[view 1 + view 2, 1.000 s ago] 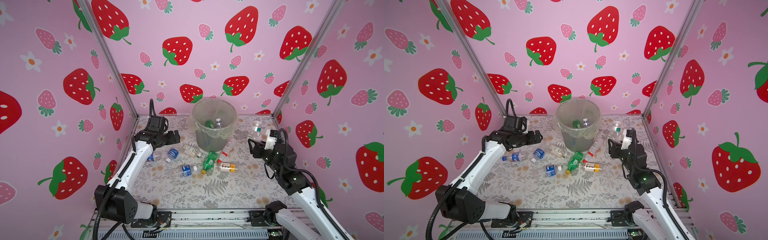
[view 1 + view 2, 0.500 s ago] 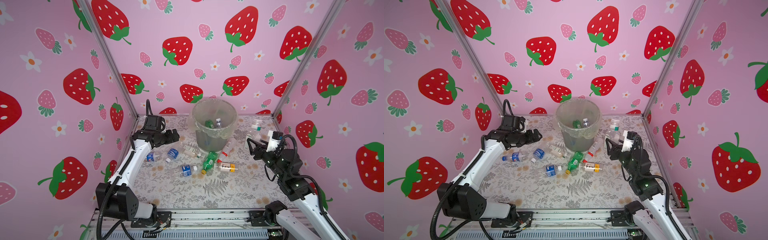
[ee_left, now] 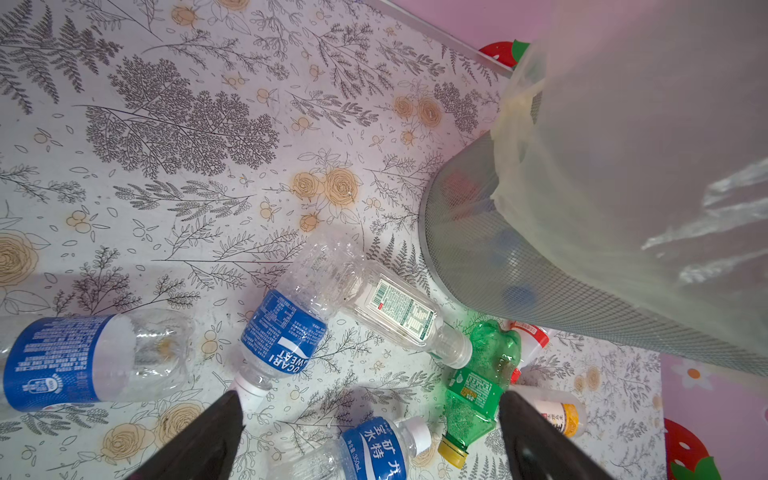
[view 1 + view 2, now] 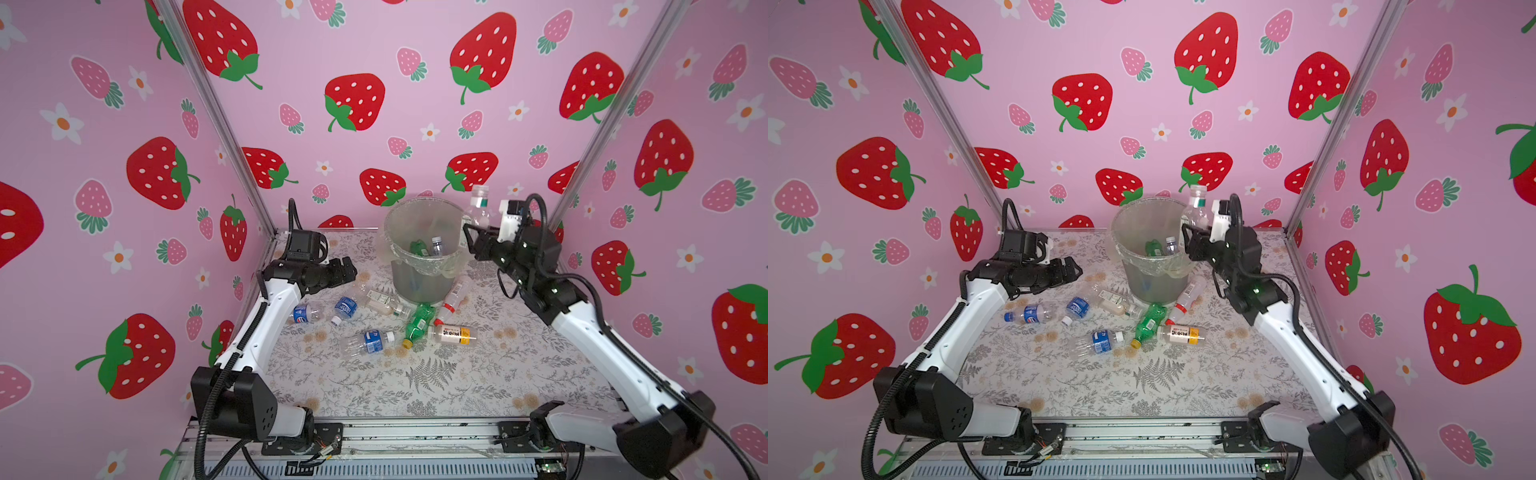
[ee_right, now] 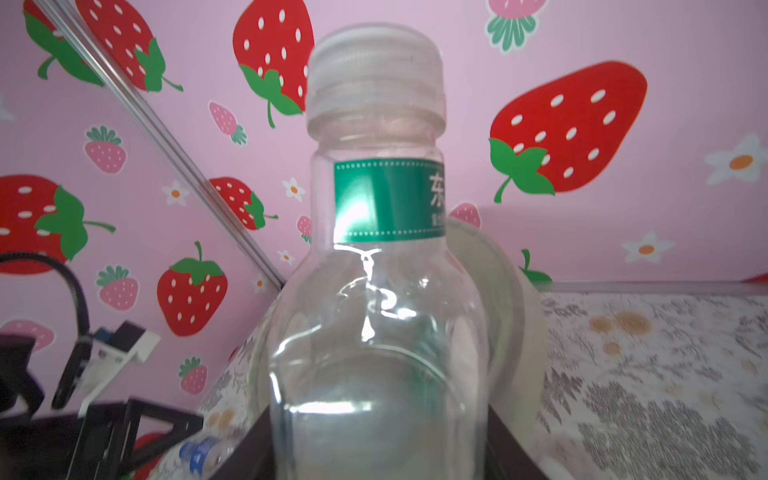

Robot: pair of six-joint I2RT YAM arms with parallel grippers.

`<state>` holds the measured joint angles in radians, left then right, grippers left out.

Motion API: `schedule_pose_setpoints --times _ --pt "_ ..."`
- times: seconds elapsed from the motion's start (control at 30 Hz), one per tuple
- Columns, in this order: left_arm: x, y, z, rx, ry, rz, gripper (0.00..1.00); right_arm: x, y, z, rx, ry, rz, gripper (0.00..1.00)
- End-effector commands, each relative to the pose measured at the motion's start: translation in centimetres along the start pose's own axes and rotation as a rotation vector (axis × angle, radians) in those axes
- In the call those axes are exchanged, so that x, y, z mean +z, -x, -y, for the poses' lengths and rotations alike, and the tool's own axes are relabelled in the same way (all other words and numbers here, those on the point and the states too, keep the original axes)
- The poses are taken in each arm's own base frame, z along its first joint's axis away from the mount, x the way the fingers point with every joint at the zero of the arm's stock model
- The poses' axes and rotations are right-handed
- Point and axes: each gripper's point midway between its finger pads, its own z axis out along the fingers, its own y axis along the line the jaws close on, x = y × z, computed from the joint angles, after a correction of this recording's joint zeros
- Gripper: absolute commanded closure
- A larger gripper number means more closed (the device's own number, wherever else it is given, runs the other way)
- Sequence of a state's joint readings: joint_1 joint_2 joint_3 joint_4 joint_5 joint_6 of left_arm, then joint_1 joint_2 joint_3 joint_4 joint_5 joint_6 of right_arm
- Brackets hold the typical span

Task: Throw the plastic bottles in the bin
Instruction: 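Move the clear bottle over the bin and open the right gripper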

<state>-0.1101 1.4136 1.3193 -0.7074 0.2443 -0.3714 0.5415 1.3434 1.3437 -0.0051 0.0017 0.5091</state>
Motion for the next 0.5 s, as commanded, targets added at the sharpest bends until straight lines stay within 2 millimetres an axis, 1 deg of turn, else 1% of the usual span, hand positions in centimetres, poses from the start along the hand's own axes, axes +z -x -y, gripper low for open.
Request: schedule_pose_setpoints --times 0.0,0.03,0.07,0.1,0.13,0.17,0.23,0.33,0.47 --pt "-1.5 1.0 0.6 0.01 -0.017 0.047 0.02 5.1 -0.8 0.4 0.02 -0.062 -0.115 0.42" --pt "-1.6 1.0 0.6 0.009 -0.016 0.048 0.02 6.1 -0.7 0.1 0.033 -0.07 -0.14 0.23" --pt "-1.7 1.0 0.6 0.009 -0.016 0.051 0.02 6.6 -0.8 -0.1 0.038 -0.066 -0.156 0.03" --pt "-1.7 1.1 0.5 0.008 -0.015 0.053 0.02 6.6 -0.4 -0.3 0.04 -0.065 -0.156 0.01" --pt "-1.8 1.1 0.5 0.009 -0.017 0.055 0.02 6.2 0.2 -0.5 0.039 -0.063 -0.13 0.01" --pt "-1.8 1.1 0.5 0.007 -0.016 0.054 0.02 5.5 0.6 -0.5 0.039 -0.062 -0.102 0.01" --pt "-2.0 1.2 0.5 0.006 -0.02 0.059 0.02 3.5 1.2 -0.2 0.043 -0.061 -0.037 0.01" --pt "-2.1 1.2 0.6 0.004 -0.026 0.063 0.02 1.1 1.0 0.3 0.035 -0.078 -0.02 0.01" --pt "-2.3 1.3 0.8 0.0 -0.044 0.066 0.02 -1.3 -0.2 1.2 0.021 -0.105 -0.046 0.01"
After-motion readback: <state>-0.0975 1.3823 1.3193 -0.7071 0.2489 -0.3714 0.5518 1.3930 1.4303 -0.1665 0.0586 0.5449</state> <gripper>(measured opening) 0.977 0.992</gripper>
